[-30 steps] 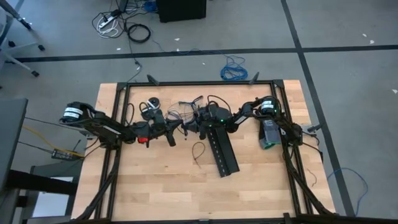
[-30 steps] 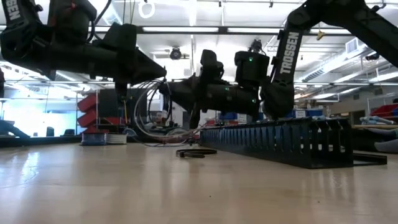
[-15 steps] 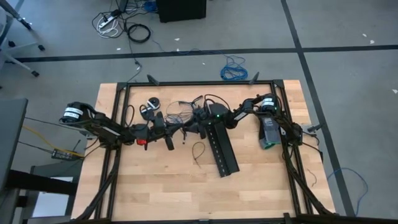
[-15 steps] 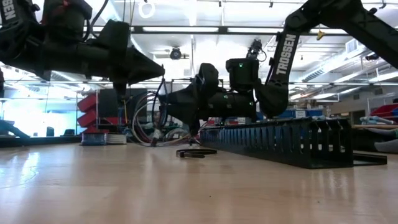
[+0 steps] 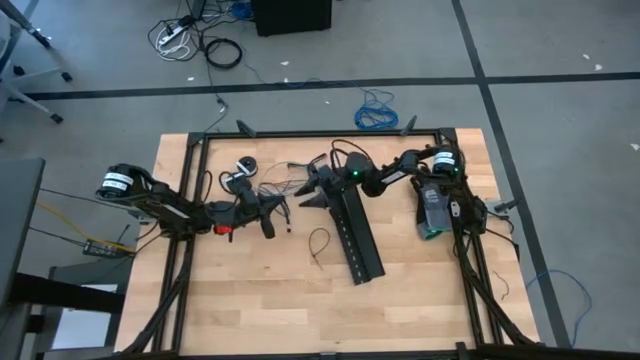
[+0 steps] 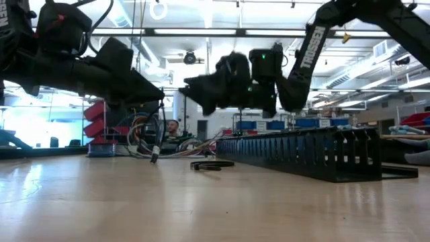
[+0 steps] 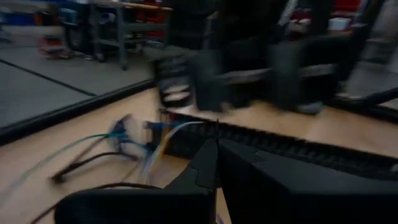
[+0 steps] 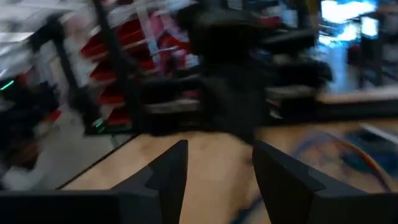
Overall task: Ziptie cables
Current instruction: Wrap the black zip tie on the cable
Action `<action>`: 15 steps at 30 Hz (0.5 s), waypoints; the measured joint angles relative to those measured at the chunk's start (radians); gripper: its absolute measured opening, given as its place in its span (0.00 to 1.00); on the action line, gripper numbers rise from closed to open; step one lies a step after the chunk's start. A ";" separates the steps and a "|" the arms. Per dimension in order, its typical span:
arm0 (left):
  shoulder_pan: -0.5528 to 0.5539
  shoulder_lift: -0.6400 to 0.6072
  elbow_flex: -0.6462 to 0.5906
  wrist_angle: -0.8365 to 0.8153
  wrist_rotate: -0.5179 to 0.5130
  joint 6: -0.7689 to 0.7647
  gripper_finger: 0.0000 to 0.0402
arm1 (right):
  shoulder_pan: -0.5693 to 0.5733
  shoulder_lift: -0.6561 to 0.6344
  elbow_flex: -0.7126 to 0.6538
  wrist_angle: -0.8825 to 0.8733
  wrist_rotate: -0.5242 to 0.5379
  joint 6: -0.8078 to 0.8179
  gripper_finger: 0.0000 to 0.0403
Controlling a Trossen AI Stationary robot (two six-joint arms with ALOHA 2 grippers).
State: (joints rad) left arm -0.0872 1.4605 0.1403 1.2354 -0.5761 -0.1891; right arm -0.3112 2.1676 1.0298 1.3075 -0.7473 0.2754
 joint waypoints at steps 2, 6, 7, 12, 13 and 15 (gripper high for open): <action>0.000 0.000 -0.004 0.001 -0.035 0.006 0.00 | 0.009 -0.029 0.000 -0.063 -0.010 -0.080 0.43; 0.002 0.000 -0.005 0.001 -0.042 0.026 0.00 | 0.026 -0.078 0.001 -0.267 -0.008 -0.274 0.43; 0.002 0.000 -0.005 0.001 -0.042 0.027 0.00 | 0.036 -0.083 0.005 -0.325 -0.007 -0.349 0.43; 0.016 0.000 -0.005 0.001 -0.035 0.033 0.00 | 0.109 -0.088 0.107 -0.726 0.090 -0.665 0.43; 0.016 0.000 -0.005 0.000 -0.028 0.043 0.00 | 0.126 -0.089 0.138 -0.823 0.149 -0.741 0.43; 0.016 0.000 -0.005 0.000 -0.017 0.055 0.00 | 0.161 -0.089 0.197 -0.993 0.298 -0.902 0.42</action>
State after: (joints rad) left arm -0.0711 1.4605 0.1356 1.2354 -0.5927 -0.1345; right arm -0.1502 2.0789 1.2267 0.3143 -0.4489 -0.6262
